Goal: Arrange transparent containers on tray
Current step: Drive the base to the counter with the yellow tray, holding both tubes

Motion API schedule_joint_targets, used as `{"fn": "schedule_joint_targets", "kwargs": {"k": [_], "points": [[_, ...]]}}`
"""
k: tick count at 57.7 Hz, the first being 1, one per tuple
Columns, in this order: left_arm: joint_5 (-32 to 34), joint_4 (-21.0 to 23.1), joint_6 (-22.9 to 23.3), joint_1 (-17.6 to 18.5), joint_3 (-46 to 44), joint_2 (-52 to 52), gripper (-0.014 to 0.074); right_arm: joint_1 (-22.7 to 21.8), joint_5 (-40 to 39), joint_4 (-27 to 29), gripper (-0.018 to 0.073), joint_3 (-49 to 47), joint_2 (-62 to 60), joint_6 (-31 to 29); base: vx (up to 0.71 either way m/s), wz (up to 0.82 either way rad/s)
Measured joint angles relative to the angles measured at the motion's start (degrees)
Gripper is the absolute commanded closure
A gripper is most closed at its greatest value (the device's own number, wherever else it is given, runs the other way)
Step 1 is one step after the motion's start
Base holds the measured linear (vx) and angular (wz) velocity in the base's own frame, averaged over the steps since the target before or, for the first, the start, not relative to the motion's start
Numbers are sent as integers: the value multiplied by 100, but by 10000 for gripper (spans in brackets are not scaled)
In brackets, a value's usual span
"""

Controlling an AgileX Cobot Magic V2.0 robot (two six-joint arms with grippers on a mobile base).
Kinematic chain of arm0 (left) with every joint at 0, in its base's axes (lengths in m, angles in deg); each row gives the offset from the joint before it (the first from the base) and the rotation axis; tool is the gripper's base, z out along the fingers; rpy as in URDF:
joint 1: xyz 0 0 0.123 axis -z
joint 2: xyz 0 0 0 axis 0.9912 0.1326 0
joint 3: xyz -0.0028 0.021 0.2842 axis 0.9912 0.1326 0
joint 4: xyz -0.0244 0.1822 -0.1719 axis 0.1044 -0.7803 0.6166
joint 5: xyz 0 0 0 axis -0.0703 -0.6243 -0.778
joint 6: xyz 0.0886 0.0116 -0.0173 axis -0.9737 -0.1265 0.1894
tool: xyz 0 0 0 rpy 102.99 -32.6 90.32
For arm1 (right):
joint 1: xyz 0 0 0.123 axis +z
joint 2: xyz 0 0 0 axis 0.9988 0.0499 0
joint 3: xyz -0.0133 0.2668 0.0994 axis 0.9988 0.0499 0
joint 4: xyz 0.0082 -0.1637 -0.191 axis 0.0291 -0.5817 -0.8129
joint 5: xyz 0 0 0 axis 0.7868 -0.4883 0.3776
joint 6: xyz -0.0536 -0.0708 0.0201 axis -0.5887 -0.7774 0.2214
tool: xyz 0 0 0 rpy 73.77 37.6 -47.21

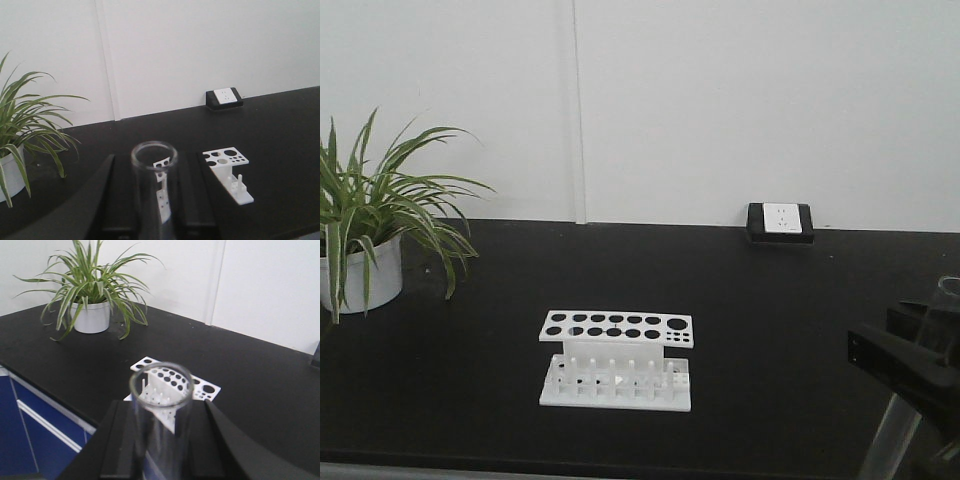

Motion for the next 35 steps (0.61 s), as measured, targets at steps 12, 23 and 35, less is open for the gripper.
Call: {"fn": "schedule_joint_targets", "kwargs": {"k": [12, 23, 35], "points": [[0, 0, 0, 0, 0, 0, 422, 0, 0, 0, 571, 0, 0, 0, -32, 4], [0, 0, 0, 0, 0, 0, 422, 0, 0, 0, 571, 0, 0, 0, -34, 5], [0, 0, 0, 0, 0, 0, 422, 0, 0, 0, 571, 0, 0, 0, -36, 5]]}}
